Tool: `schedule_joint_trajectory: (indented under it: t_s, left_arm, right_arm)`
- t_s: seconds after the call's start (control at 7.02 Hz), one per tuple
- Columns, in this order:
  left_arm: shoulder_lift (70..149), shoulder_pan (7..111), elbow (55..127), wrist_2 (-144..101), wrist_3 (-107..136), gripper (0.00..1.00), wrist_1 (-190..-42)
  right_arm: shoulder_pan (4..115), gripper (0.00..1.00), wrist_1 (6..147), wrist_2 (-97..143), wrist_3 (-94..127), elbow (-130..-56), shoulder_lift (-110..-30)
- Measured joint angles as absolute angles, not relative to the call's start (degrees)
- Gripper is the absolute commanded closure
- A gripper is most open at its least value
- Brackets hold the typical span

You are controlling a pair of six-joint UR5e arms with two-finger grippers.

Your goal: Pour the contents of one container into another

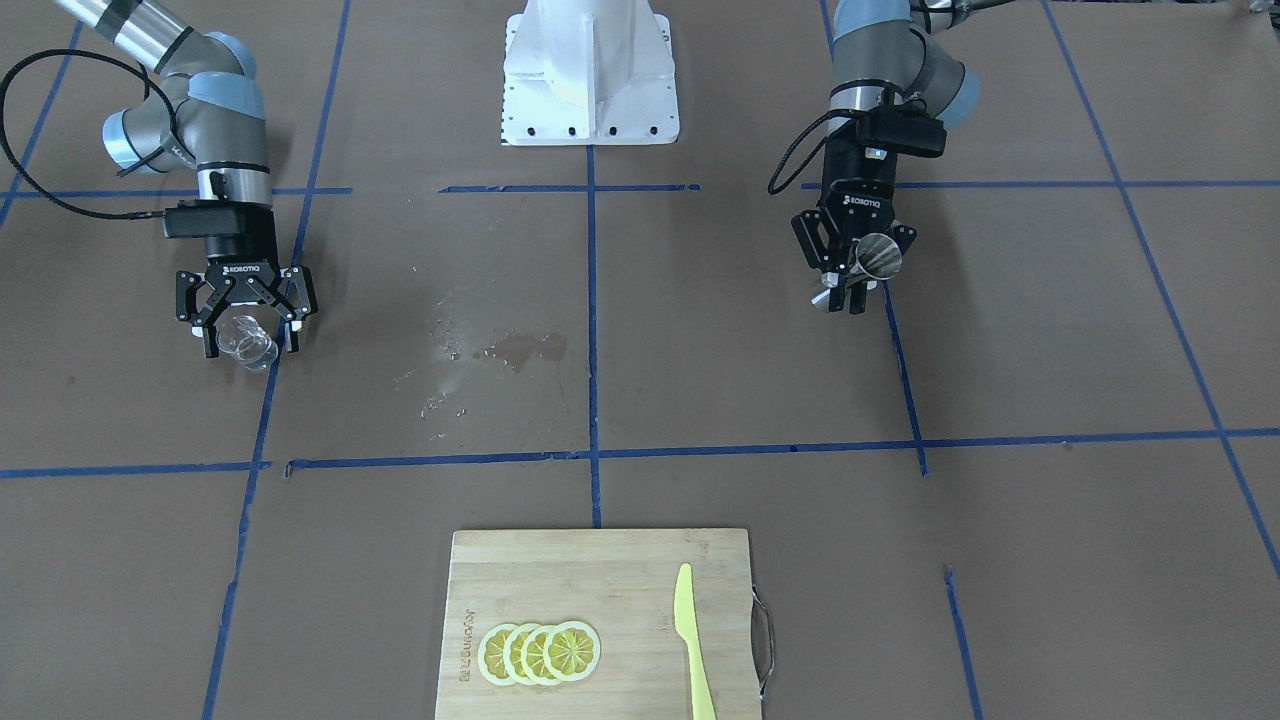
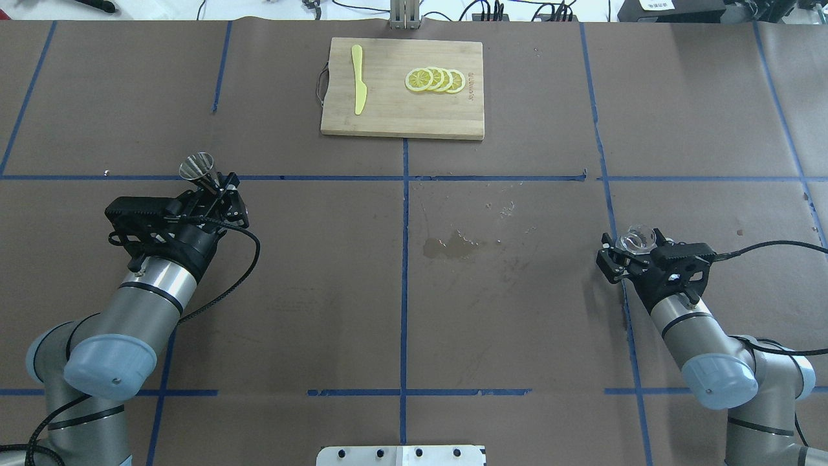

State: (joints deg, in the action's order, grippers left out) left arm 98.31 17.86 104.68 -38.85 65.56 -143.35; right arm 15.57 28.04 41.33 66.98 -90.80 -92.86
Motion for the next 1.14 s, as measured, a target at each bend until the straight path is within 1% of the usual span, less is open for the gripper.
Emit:
schedule_joint_trajectory:
  t_s: [0.57,0.85,1.14]
  left_arm:
    - [99.33,17.85,104.43,-38.85,65.57,1.0,-143.38]
    - [99.72,17.92,104.42,-38.85,65.57,1.0,-143.43]
    - [99.82,17.93,104.41,-38.85,65.57,1.0,-143.44]
  right_arm:
    - [15.68,0.08,27.86,41.75,67.06,-90.58,-92.87]
    - [15.72,0.29,27.86,41.88,67.06,-90.6,-92.9]
    - [15.8,0.29,27.86,42.36,67.04,-90.54,-93.0]
